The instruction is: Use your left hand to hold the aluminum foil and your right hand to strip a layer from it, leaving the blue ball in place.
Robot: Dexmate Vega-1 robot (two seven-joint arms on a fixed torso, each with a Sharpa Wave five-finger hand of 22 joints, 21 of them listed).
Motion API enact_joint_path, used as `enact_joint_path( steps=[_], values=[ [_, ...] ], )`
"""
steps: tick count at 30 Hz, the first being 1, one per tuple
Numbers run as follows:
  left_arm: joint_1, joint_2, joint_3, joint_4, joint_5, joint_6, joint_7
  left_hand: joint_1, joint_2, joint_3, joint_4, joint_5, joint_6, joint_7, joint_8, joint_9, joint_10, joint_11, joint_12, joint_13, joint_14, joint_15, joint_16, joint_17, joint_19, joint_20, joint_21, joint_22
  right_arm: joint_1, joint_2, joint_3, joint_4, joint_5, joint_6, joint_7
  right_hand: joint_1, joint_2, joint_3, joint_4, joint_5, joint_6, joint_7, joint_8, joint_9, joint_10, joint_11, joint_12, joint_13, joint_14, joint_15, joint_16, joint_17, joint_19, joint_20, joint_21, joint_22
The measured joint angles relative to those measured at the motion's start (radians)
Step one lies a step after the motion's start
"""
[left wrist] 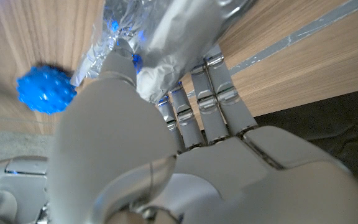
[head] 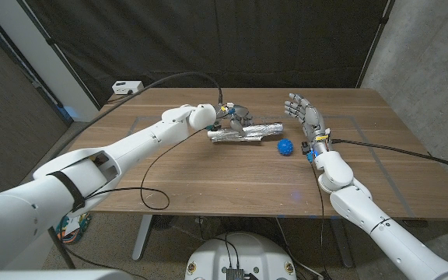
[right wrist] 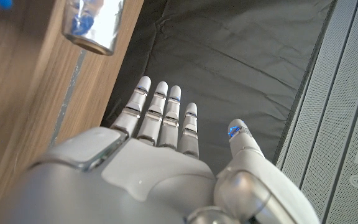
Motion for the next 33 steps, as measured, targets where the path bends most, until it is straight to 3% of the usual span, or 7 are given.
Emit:
enact_joint_path(
  steps=[18,33],
  values=[
    [0.022,-0.013,-0.114,-0.003,-0.313,0.029,-0.068,0.009,-0.009,-0.002,-0.002,-0.008,0.018,0.018,0.005,0.008,0.014,0.014,0.003,0.000,0.010,0.002,0.000,0.020,0.001,-0.003,0.030,0.000,-0.007,0.013,0.016,0.022,0.003,0.028,-0.016,0.000,0.000,0.000,0.000,0.000,0.000,0.000,0.000,0.000,0.000,0.000,0.000,0.000,-0.004,-0.003,-0.004,0.000,0.000,0.000,-0.004,0.000],
    [0.094,-0.056,-0.240,0.086,-0.645,-0.051,-0.096,0.009,-0.009,-0.002,-0.003,-0.022,0.025,0.025,0.004,0.023,0.018,0.018,0.003,0.000,0.014,-0.001,-0.017,0.024,0.000,-0.003,0.047,-0.005,0.007,0.016,0.019,0.035,0.004,0.032,-0.014,0.000,0.000,0.000,0.000,-0.008,0.000,0.000,0.000,0.000,0.000,0.000,0.000,0.000,-0.004,-0.003,-0.004,0.000,0.000,0.000,-0.004,0.000]
  ],
)
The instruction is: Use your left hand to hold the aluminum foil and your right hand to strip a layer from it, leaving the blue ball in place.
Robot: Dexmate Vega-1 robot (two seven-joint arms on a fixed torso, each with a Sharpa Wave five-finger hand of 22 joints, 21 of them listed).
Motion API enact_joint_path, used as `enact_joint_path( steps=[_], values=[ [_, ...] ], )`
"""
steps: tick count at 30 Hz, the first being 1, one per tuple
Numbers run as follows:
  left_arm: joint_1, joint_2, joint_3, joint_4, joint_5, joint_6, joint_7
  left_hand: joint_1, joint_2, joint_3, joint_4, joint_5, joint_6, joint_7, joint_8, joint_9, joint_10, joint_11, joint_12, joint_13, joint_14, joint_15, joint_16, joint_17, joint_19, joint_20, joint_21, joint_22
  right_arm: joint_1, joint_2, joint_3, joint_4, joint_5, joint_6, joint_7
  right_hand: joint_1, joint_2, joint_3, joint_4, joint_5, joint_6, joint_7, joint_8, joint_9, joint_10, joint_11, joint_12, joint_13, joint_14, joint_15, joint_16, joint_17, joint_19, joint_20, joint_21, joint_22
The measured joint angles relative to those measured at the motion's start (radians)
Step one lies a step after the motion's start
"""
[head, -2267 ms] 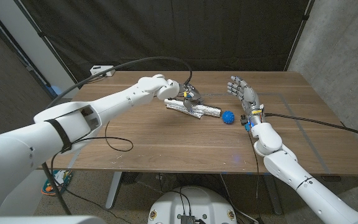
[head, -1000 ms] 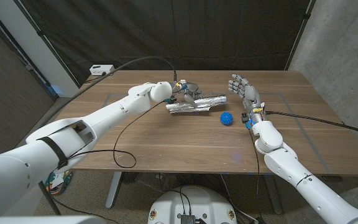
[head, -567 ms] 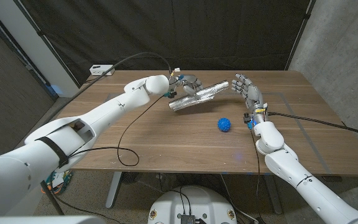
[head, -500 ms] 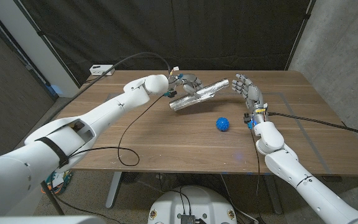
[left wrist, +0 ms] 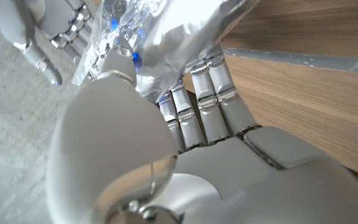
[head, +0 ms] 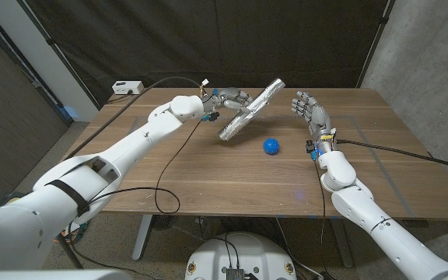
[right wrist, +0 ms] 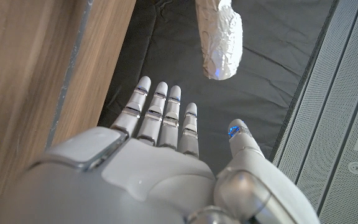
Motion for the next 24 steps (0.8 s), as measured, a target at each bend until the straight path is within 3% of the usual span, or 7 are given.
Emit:
enact_joint_path(
  steps=[3,7,10,14,18,24],
  values=[
    [0.011,-0.017,-0.018,0.027,-0.060,-0.041,0.003,0.000,0.000,0.000,0.000,0.000,0.000,0.000,-0.001,0.006,0.000,0.000,0.000,0.000,-0.004,-0.021,-0.045,-0.031,-0.008,0.008,0.004,-0.008,0.004,-0.001,0.000,0.000,-0.005,-0.003,0.000,-0.020,-0.020,-0.001,0.000,-0.006,0.000,0.000,0.000,0.000,-0.004,-0.004,0.000,0.000,0.000,0.000,0.000,0.000,0.000,0.000,0.000,0.000],
    [0.025,-0.045,-0.042,0.072,-0.108,-0.079,0.009,0.000,0.000,0.005,-0.005,0.000,0.002,0.002,-0.003,0.012,-0.008,-0.008,0.000,0.000,-0.009,-0.027,-0.089,-0.065,-0.033,0.007,0.010,-0.022,0.005,-0.007,-0.001,-0.009,-0.018,-0.017,-0.007,-0.039,-0.052,-0.028,0.000,-0.021,-0.004,-0.004,0.000,0.000,-0.004,-0.004,-0.006,0.000,-0.005,-0.005,0.000,0.002,0.000,0.000,0.000,0.000],
    [0.031,-0.071,-0.057,0.112,-0.151,-0.117,0.016,0.000,0.000,0.005,-0.005,0.000,0.045,0.045,-0.005,0.011,-0.012,-0.012,0.000,0.000,-0.004,-0.032,-0.098,-0.072,-0.038,0.006,0.010,-0.028,0.005,-0.017,-0.003,-0.031,-0.036,-0.042,-0.019,-0.045,-0.066,-0.038,-0.002,-0.027,-0.008,0.000,0.000,0.000,-0.006,-0.007,-0.006,0.000,-0.005,-0.005,0.001,0.002,0.000,0.000,0.000,0.000],
    [0.034,-0.107,-0.077,0.167,-0.197,-0.167,0.023,0.000,0.000,0.005,-0.005,-0.001,0.045,0.045,-0.008,0.011,-0.014,-0.014,0.002,0.001,-0.003,-0.032,-0.113,-0.078,-0.045,0.006,0.014,-0.038,0.003,-0.031,-0.005,-0.065,-0.062,-0.082,-0.044,-0.050,-0.090,-0.049,-0.007,-0.035,-0.007,0.000,0.000,0.000,0.004,-0.019,-0.006,0.005,-0.001,-0.009,0.001,0.000,0.000,0.000,0.000,0.000],
    [0.035,-0.149,-0.096,0.235,-0.243,-0.213,0.024,0.000,0.000,0.005,-0.005,-0.001,0.045,0.045,-0.010,0.012,-0.014,-0.014,0.003,0.001,0.000,-0.035,-0.128,-0.083,-0.045,0.006,0.014,-0.046,-0.003,-0.041,-0.010,-0.110,-0.098,-0.135,-0.080,-0.040,-0.110,-0.064,-0.019,-0.035,0.001,0.008,0.000,0.000,0.036,-0.019,0.005,0.005,0.023,-0.026,0.010,0.000,0.017,0.017,0.000,0.000],
    [0.029,-0.213,-0.125,0.333,-0.301,-0.279,0.019,0.000,0.000,0.006,-0.006,-0.004,0.045,0.045,-0.013,0.010,-0.019,-0.019,0.003,0.001,-0.003,-0.039,-0.144,-0.092,-0.053,0.009,0.018,-0.052,-0.009,-0.051,-0.022,-0.185,-0.170,-0.234,-0.149,-0.008,-0.122,-0.059,-0.040,-0.035,0.030,0.018,0.005,0.005,0.061,-0.025,0.020,0.010,0.077,-0.041,0.024,0.002,0.067,0.017,0.012,0.000]
  ],
)
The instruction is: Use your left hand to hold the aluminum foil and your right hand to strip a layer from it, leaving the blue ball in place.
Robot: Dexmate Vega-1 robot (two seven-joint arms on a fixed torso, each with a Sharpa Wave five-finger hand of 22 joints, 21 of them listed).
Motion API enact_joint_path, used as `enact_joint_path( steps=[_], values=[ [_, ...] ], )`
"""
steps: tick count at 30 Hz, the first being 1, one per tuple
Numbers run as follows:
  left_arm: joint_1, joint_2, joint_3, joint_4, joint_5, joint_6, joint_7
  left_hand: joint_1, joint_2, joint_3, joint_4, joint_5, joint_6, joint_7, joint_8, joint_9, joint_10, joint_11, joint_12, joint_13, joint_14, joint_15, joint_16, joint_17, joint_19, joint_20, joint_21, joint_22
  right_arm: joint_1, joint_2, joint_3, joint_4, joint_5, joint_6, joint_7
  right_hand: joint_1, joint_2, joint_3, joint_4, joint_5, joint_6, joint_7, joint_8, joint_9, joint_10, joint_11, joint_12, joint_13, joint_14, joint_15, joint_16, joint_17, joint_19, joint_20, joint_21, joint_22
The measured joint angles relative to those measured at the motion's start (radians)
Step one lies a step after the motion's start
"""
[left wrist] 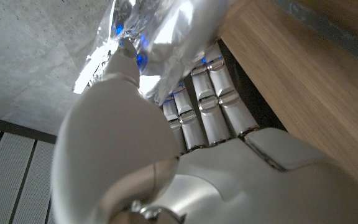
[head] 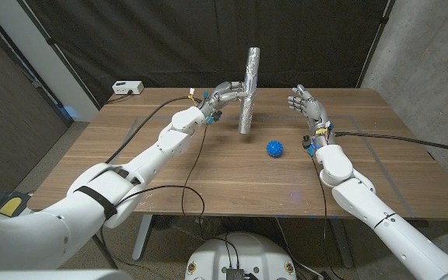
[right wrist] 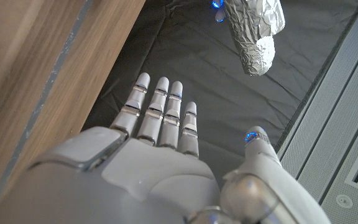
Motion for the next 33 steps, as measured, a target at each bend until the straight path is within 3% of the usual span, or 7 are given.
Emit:
enact_joint_path(
  steps=[14,20,33],
  values=[
    [-0.033,-0.127,-0.052,0.204,-0.087,-0.102,-0.019,0.000,0.000,0.004,-0.004,-0.001,0.003,0.003,-0.004,-0.006,-0.006,-0.005,0.001,0.001,0.004,-0.004,-0.023,-0.014,0.000,0.000,0.004,-0.014,-0.002,-0.010,-0.050,-0.176,-0.187,-0.313,-0.149,0.058,-0.027,0.000,-0.031,0.000,0.006,-0.004,0.007,0.000,-0.010,-0.013,0.000,0.005,0.003,-0.014,0.002,0.000,0.010,0.003,0.004,0.000],
    [-0.063,-0.180,-0.079,0.305,-0.127,-0.134,-0.058,0.000,0.000,0.008,-0.007,-0.001,0.004,0.003,-0.007,-0.007,-0.006,-0.006,0.002,0.029,0.007,-0.007,-0.037,-0.020,0.000,0.000,0.007,-0.019,0.009,0.012,-0.088,-0.257,-0.268,-0.484,-0.216,0.100,-0.017,0.008,-0.039,0.002,0.013,-0.005,0.011,0.000,-0.012,-0.026,0.000,0.004,-0.003,-0.019,0.000,0.004,0.010,0.003,0.004,0.004],
    [-0.110,-0.257,-0.151,0.426,-0.191,-0.063,-0.146,0.000,0.000,0.008,-0.008,-0.005,0.004,0.003,-0.011,-0.007,-0.011,-0.011,0.002,0.030,0.011,-0.011,-0.060,-0.033,0.000,0.000,0.011,-0.025,0.082,0.047,-0.202,-0.357,-0.449,-0.810,-0.286,0.143,-0.020,0.008,-0.039,0.005,0.023,-0.010,0.011,0.000,-0.020,-0.034,-0.006,0.004,-0.017,-0.033,-0.005,0.005,0.000,-0.007,0.004,0.005]
  ],
)
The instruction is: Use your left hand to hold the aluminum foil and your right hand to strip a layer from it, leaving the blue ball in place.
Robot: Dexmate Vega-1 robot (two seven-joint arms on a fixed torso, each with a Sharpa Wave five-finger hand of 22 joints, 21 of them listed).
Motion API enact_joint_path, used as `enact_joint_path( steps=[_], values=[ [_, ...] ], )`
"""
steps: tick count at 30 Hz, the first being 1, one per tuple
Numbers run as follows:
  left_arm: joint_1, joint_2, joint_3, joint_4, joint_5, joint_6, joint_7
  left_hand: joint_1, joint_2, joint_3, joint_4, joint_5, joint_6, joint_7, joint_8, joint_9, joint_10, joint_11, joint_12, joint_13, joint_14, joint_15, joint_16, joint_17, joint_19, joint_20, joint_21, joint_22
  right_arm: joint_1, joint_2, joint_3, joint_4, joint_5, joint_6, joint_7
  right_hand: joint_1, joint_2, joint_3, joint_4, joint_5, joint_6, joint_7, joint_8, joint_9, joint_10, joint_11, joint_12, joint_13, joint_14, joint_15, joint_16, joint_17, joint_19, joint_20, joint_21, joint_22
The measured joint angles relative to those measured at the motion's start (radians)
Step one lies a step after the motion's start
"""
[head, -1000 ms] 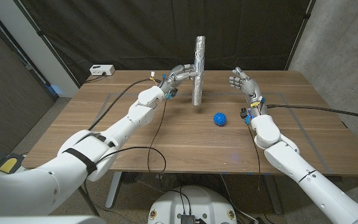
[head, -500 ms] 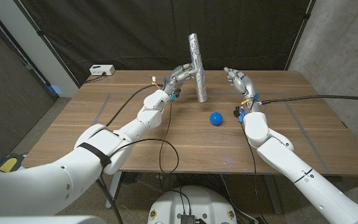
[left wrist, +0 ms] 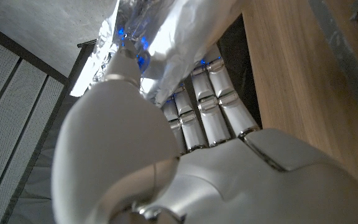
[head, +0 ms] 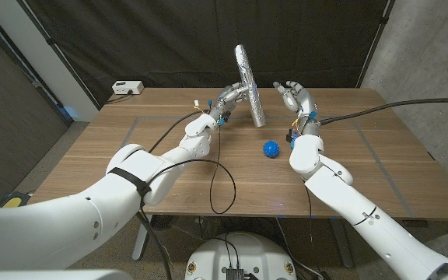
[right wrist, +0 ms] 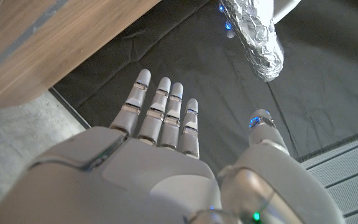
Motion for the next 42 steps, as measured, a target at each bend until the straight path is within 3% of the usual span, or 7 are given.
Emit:
enact_joint_path(
  steps=[8,15,20,25,26,29,42],
  values=[
    [-0.013,-0.027,-0.036,0.028,-0.006,0.035,-0.023,0.000,0.000,0.003,-0.003,0.002,0.000,0.000,-0.002,0.000,0.000,0.000,0.000,0.001,0.004,-0.003,-0.015,-0.004,-0.009,0.002,0.001,-0.003,0.078,0.009,-0.098,-0.033,-0.125,-0.195,0.008,0.013,-0.013,0.000,0.000,0.000,0.009,0.002,0.004,0.000,-0.005,-0.005,0.000,0.005,0.004,-0.011,-0.004,0.002,-0.005,-0.005,0.000,0.000],
    [-0.020,-0.047,-0.062,0.039,-0.008,0.071,-0.027,0.000,0.000,0.007,-0.007,0.002,0.005,0.001,-0.006,0.000,-0.003,-0.003,0.000,0.002,0.005,-0.005,-0.016,-0.005,-0.009,0.002,0.001,-0.003,0.145,0.014,-0.182,-0.041,-0.212,-0.322,0.037,0.029,-0.005,-0.015,0.015,0.009,0.014,-0.003,0.004,0.000,0.000,-0.011,0.000,0.009,0.069,-0.044,0.037,0.031,0.018,-0.046,0.004,0.009],
    [-0.028,-0.069,-0.086,0.045,-0.008,0.115,-0.022,0.000,0.000,0.007,-0.007,0.002,0.007,0.000,-0.007,-0.001,-0.003,-0.003,0.000,0.002,0.006,-0.005,-0.025,-0.005,-0.009,0.002,0.000,-0.003,0.212,0.018,-0.267,-0.043,-0.292,-0.438,0.072,0.034,-0.011,-0.018,0.018,0.011,0.014,-0.003,0.004,0.000,0.004,-0.015,0.000,0.009,0.072,-0.046,0.043,0.042,0.022,-0.050,0.012,0.012],
    [-0.037,-0.084,-0.105,0.048,-0.007,0.125,-0.021,0.000,0.000,0.007,-0.007,0.002,0.007,0.000,-0.007,-0.001,-0.005,-0.005,0.000,0.006,0.007,-0.004,-0.025,-0.009,-0.009,0.002,0.000,-0.003,0.226,0.018,-0.284,-0.043,-0.344,-0.523,0.107,0.041,-0.017,-0.022,0.017,0.014,0.023,-0.013,0.004,0.000,0.002,-0.023,0.000,0.009,0.072,-0.046,0.048,0.050,0.022,-0.050,0.012,0.014],
    [-0.039,-0.088,-0.110,0.049,0.004,0.165,-0.018,0.000,0.000,0.007,-0.007,0.002,0.007,0.000,-0.007,-0.002,-0.007,-0.007,0.000,0.008,0.009,-0.005,-0.027,-0.009,-0.009,0.002,0.001,-0.003,0.285,0.016,-0.353,-0.040,-0.358,-0.547,0.120,0.042,-0.018,-0.027,0.016,0.015,0.023,-0.013,0.004,0.000,0.002,-0.023,0.000,0.011,0.072,-0.046,0.049,0.051,0.021,-0.050,0.012,0.014],
    [-0.043,-0.094,-0.121,0.049,0.012,0.189,-0.018,0.000,0.000,0.011,-0.011,0.001,0.007,0.000,-0.007,-0.003,-0.007,-0.007,0.000,0.008,0.010,-0.007,-0.033,-0.010,-0.009,0.002,0.007,-0.004,0.314,0.013,-0.384,-0.037,-0.383,-0.589,0.141,0.044,-0.020,-0.029,0.018,0.015,0.021,-0.021,0.004,0.000,0.002,-0.038,0.000,0.014,0.071,-0.046,0.049,0.056,0.018,-0.053,0.012,0.014],
    [-0.048,-0.109,-0.147,0.034,0.063,0.244,-0.036,0.000,0.000,0.015,-0.015,0.000,0.009,-0.002,-0.007,-0.009,-0.018,-0.018,0.000,0.010,0.011,-0.007,-0.048,-0.014,-0.021,0.007,0.008,-0.004,0.469,0.016,-0.538,0.014,-0.456,-0.723,0.243,0.105,-0.042,-0.053,0.011,0.034,-0.031,-0.041,-0.013,0.005,-0.059,-0.062,-0.007,0.019,-0.043,-0.036,0.021,0.079,-0.023,-0.047,0.012,0.023]
  ],
)
